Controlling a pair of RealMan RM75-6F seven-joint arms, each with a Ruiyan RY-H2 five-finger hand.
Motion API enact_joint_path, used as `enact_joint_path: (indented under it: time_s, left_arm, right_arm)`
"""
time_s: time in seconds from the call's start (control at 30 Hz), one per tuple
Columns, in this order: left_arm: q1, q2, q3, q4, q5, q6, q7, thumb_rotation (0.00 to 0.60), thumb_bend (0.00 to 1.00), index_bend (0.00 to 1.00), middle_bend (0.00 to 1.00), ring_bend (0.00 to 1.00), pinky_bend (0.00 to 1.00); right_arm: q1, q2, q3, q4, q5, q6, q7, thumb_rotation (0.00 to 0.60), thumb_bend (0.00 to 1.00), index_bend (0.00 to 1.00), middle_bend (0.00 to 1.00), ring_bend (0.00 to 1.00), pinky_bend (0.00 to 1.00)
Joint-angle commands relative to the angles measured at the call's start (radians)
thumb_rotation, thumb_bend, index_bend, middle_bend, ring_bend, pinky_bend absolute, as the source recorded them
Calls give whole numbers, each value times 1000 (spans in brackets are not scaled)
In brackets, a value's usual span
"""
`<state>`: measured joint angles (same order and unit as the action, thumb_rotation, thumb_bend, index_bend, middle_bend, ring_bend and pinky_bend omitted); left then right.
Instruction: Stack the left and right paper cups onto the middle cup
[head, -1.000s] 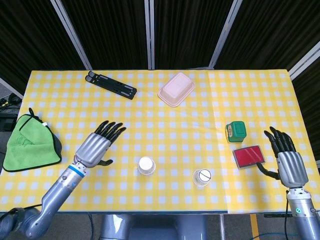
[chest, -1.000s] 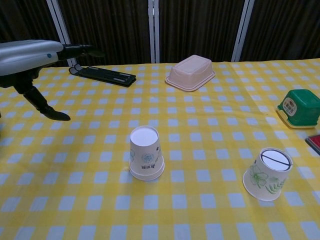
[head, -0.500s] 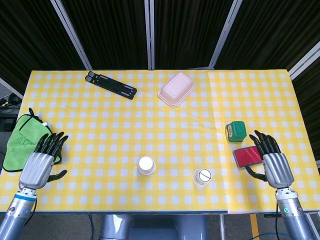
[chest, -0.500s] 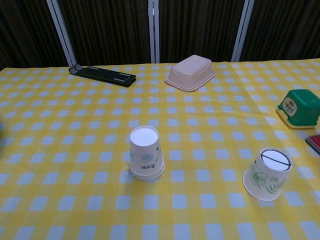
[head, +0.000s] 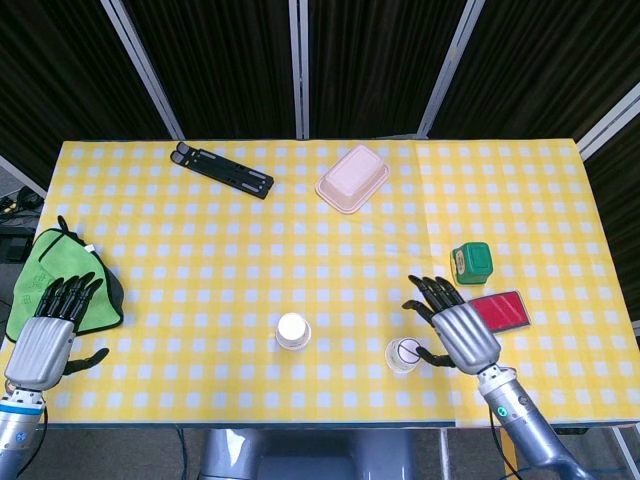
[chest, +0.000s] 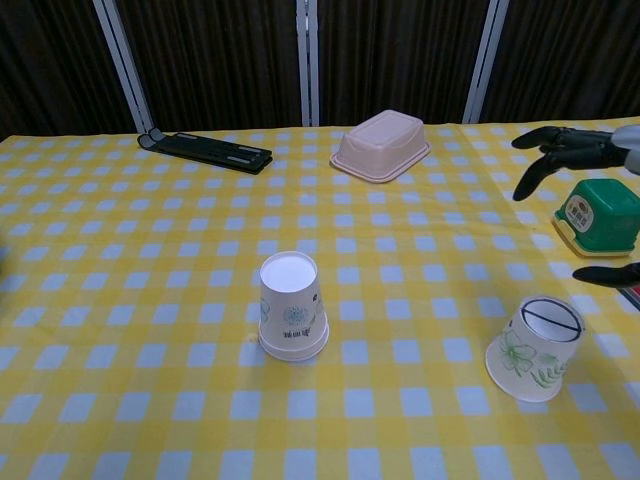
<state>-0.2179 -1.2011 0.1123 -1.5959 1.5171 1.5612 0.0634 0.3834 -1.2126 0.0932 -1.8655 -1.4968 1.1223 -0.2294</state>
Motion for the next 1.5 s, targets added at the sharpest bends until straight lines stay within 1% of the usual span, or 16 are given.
enact_joint_path:
  time_s: [0.03, 0.27, 0.43, 0.6, 0.73, 1.03, 1.27, 1.5]
  left_arm:
    - [7, 4, -6, -1, 10, 2, -5, 600, 101, 0, 0, 0, 0]
    - [23, 11, -23, -2, 24, -2, -17, 600, 100, 0, 0, 0, 0]
    - [27, 10, -35, -2, 28, -16, -12, 600, 101, 0, 0, 0, 0]
    - [35, 9, -44, -3, 37, -23, -5, 600, 101, 0, 0, 0, 0]
    - [40, 11, -53, -3, 37, -25, -11, 600, 101, 0, 0, 0, 0]
    - [49, 14, -66, -1, 45, -32, -20, 600, 100, 0, 0, 0, 0]
    - [53, 14, -74, -1, 50, -40, -23, 600, 101, 0, 0, 0, 0]
    - [57, 14, -79, -1, 60, -45, -23, 600, 101, 0, 0, 0, 0]
  right_arm:
    - [50, -19, 21, -71, 104, -69, -100, 600, 151, 300, 0, 0, 0]
    - [67, -32, 7, -92, 201, -88, -188, 600, 155, 326, 0, 0, 0]
    - [75, -29, -15, -111, 231, -101, -211, 600, 154, 305, 0, 0, 0]
    - [95, -29, -36, -121, 280, -125, -261, 600, 152, 252, 0, 0, 0]
    - [99, -46, -46, -103, 315, -120, -278, 600, 152, 248, 0, 0, 0]
    - [103, -63, -54, -61, 347, -102, -276, 600, 153, 305, 0, 0, 0]
    - [104, -61, -61, -51, 344, -97, -257, 600, 156, 351, 19, 0, 0]
    - [110, -72, -68, -29, 356, -88, -272, 600, 158, 353, 22, 0, 0]
